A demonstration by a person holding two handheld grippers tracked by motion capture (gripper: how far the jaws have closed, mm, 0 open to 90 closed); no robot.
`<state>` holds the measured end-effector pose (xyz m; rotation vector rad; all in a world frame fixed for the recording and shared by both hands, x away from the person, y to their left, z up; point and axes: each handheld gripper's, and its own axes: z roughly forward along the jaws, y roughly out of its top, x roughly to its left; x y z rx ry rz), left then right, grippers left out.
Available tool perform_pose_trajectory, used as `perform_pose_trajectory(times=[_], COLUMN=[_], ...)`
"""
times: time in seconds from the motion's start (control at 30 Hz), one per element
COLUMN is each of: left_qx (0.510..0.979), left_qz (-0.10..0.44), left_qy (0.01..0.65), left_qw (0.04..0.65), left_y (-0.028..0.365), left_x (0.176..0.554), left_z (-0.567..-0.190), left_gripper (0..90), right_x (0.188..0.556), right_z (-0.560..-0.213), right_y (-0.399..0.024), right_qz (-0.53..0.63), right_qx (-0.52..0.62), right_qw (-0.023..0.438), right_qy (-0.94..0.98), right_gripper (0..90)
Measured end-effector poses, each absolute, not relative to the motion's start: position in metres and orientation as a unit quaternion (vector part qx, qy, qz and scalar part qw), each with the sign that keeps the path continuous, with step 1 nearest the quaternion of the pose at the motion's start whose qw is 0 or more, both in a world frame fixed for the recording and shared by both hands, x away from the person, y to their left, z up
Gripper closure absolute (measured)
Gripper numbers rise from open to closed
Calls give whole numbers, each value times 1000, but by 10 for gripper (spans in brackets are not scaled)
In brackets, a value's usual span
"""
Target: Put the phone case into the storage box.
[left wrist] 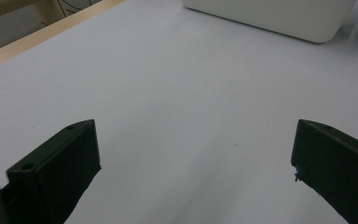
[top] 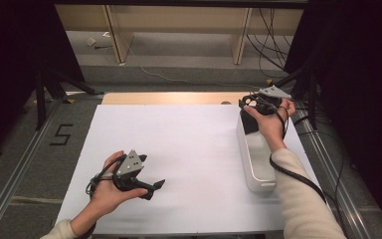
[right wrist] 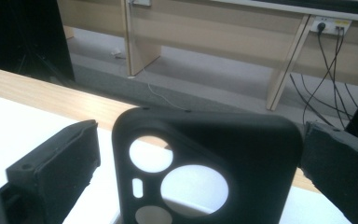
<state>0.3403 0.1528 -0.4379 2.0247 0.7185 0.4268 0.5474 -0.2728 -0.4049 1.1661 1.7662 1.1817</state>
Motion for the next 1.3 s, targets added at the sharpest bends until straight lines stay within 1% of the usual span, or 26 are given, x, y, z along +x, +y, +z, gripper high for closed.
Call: perform_pose_trajectory(times=[0.6,1.0,1.07,1.3], left_qx=[822,820,820,820], left_qz=[175,176,175,175], left_qy=[291,292,293,293], left_qw=[458,460,460,459], left_y=[153,152,153,152], left_x=[340,340,340,340], left_z=[-437,-437,-437,-437], left_gripper=[7,7,7,6], right_x=[542,529,527,519], right_z=[-388,-376,-373,-369], right_y=[-274,-274,-276,-277], right_qz=[477,476,477,481], right_qx=[443,442,441,436], right_qw=[363,361,368,369], right_qy=[667,668,665,665], right_gripper=[4,18,17,19])
